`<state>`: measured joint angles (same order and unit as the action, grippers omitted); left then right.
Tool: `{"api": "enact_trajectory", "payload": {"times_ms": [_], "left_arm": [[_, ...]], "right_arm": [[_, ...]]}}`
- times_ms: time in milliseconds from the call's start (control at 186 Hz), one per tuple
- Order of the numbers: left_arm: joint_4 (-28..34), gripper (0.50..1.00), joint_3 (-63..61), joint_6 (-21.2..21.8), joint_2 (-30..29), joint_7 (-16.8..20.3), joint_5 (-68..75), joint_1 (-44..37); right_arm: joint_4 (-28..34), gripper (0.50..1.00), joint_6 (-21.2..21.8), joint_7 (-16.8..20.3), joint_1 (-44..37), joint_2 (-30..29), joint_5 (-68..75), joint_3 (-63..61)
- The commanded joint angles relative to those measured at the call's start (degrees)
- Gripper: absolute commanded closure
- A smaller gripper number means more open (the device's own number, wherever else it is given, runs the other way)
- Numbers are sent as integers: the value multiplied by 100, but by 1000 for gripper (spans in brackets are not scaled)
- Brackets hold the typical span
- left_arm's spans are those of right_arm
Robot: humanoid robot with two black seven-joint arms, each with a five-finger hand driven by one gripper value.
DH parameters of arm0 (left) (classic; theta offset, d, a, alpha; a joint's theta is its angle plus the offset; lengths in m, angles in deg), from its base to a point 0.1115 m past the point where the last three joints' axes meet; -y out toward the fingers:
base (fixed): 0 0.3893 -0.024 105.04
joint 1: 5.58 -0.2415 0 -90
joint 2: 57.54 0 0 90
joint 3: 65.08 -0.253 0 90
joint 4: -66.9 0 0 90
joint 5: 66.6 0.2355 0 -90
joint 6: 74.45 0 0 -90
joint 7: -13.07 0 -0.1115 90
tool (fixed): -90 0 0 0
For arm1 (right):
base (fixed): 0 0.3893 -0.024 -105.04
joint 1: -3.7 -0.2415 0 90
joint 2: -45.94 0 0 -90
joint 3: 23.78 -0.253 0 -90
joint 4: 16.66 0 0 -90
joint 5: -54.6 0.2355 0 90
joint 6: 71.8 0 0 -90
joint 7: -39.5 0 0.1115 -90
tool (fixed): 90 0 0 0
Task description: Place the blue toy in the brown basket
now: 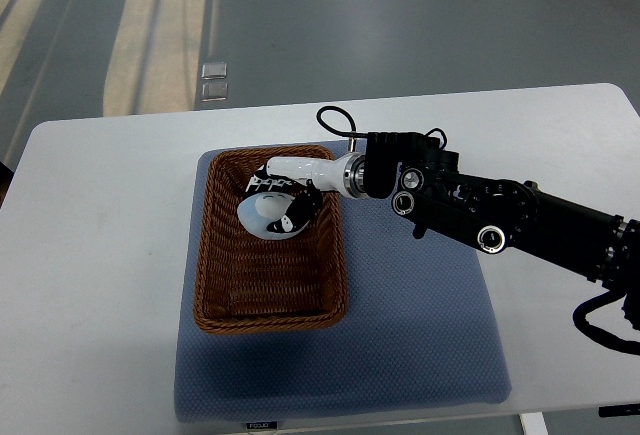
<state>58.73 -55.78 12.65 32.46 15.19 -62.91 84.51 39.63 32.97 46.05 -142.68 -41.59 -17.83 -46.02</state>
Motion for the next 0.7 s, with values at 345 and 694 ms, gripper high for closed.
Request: {"api": "enact_trajectory", "payload": {"times_ms": [345,694], "left_arm": [[0,500,2,0,0,-1,0,0],[0,500,2,0,0,-1,0,0]], "right_arm": [[14,599,-105,-137,4,44,19,-35],[-57,597,-105,-260,48,158,406,-1696]]}}
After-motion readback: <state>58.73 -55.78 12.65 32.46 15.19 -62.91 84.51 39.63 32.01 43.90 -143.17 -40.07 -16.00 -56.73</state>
